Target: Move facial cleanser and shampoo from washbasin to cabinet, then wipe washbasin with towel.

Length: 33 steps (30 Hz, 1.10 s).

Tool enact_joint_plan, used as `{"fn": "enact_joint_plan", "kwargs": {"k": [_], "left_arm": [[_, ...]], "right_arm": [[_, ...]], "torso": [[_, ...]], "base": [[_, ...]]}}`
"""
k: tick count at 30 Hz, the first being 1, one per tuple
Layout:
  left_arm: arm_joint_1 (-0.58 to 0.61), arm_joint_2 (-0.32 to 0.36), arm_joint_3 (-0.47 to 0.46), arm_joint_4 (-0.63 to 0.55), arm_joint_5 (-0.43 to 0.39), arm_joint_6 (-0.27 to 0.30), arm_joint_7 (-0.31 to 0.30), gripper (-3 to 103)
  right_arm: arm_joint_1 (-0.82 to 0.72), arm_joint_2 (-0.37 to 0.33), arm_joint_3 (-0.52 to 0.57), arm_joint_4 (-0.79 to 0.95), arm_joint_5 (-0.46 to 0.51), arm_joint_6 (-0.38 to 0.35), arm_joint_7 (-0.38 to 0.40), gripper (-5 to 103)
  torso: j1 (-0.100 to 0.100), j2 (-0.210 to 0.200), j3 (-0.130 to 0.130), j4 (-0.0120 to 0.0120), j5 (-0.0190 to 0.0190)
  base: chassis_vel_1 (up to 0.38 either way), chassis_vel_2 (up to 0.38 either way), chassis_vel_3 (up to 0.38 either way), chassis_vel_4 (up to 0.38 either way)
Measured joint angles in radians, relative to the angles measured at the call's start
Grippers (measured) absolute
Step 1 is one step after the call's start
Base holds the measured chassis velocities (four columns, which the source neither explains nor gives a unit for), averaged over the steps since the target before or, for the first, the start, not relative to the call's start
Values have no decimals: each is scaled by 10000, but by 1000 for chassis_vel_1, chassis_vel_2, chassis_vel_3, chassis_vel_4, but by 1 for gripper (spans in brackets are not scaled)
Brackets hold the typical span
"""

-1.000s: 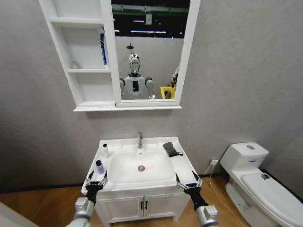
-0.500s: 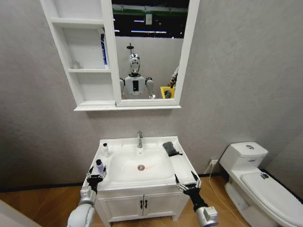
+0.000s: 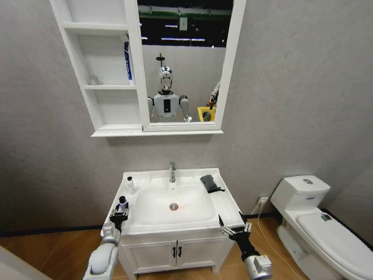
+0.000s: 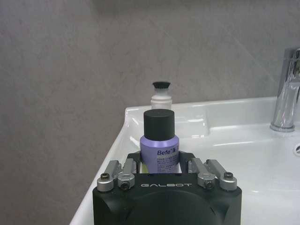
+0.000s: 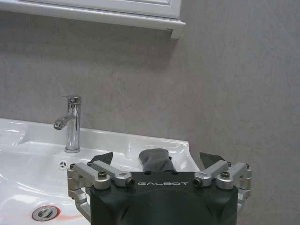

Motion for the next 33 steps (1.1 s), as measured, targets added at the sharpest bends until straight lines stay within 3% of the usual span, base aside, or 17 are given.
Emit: {"fn": "enact_joint_plan", "kwargs": {"k": [6,8,9,12,14,15,18,19,21,22,24,25,27,28,30,31,33], "left_arm": [[127,1161,211,-1316,-1128,742,-354,42],[3,2446,283,-2526,-2274,1429,-711,42],[3,2446,283,-2526,-2274,1429,-711,42],[-575,4464,226,-3830,-4886,2690,-1577,42],[-679,4854,186,-3984,-5406,2912,-1707,42],[-1459,6897,-152,-4326,-7769,4164,-2067,42],[-2258,7781,-53,-4089,-8708,4623,-2143,42],[-2258,7781,-53,-4089,-8708,4623,-2143,42],[-4250,8765,926,-3421,-9930,5153,-2330,42],[-4250,8765,926,-3421,-9930,5153,-2330,42],[-6114,9090,2195,-2685,-10547,5409,-2628,42],[-6114,9090,2195,-2685,-10547,5409,-2628,42],[-7960,9140,3590,-1880,-10808,5543,-2728,42],[-7960,9140,3590,-1880,-10808,5543,-2728,42],[-10219,8789,5456,-501,-10923,5652,-2885,42],[-10219,8789,5456,-501,-10923,5652,-2885,42],[-11497,8452,6423,301,-10901,5670,-2890,42]], "right_arm": [[62,-28,-6,0,5,-6,2,100],[89,-30,-45,-38,-5,-11,2,100],[89,-30,-45,-38,-5,-11,2,100],[109,1,-129,-103,-41,-11,-3,100],[118,6,-139,-118,-44,-11,-3,100],[166,8,-181,-236,-46,-12,-5,100],[167,-1,-199,-264,-49,-12,-11,100],[167,-1,-199,-264,-49,-12,-11,100],[122,6,-208,-229,-70,-6,-17,100],[122,6,-208,-229,-70,-6,-17,100],[66,19,-210,-180,-116,25,-19,100],[66,19,-210,-180,-116,25,-19,100],[-6,34,-212,-139,-133,64,-25,100],[-6,34,-212,-139,-133,64,-25,100],[-71,49,-187,-169,-137,153,-26,100],[-71,49,-187,-169,-137,153,-26,100],[-104,54,-177,-289,-158,226,-27,100]], "torso": [[0,0,0,1,2],[-1,0,-1,2,2],[-1,0,-1,2,2],[0,0,-1,-4,-1],[-1,0,-1,-4,0],[-1,0,-1,3,3],[-2,0,-1,3,-4],[-2,0,-1,3,-4],[-2,0,-1,0,5],[-2,0,-1,0,5],[-1,0,0,-3,-4],[-1,0,0,-3,-4],[-2,0,-1,0,8],[-2,0,-1,0,8],[-1,0,0,-1,-6],[-1,0,0,-1,-6],[0,0,0,-1,4]], "base": [[0,0,0,0],[0,0,0,0],[0,0,0,0],[0,0,0,0],[0,0,0,0],[0,0,0,0],[0,0,0,0],[0,0,0,0],[0,0,0,0],[0,0,0,0],[0,0,0,0],[0,0,0,0],[0,0,0,0],[0,0,0,0],[0,0,0,0],[0,0,0,0],[0,0,0,0]]}}
